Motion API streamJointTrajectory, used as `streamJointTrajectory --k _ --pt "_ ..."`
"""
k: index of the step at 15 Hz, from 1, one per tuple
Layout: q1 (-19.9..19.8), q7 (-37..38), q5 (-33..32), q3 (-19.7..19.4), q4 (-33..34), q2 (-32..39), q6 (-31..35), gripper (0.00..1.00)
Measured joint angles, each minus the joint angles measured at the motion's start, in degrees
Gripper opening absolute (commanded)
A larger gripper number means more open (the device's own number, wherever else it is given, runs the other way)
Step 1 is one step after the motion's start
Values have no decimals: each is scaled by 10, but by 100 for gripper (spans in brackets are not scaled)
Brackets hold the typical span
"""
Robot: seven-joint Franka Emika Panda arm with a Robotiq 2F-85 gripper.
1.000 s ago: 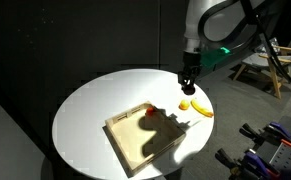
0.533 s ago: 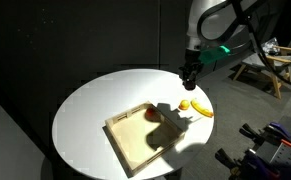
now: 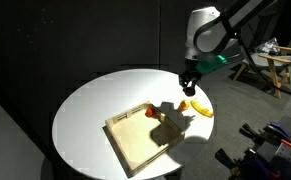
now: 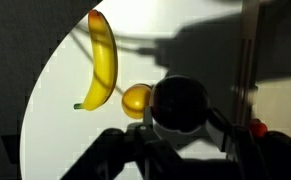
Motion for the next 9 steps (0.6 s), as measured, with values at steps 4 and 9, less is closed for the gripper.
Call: streamJointTrajectory --k 4,9 --pt "0 0 0 -1 6 34 21 32" --pt "0 -1 0 -1 16 78 54 32"
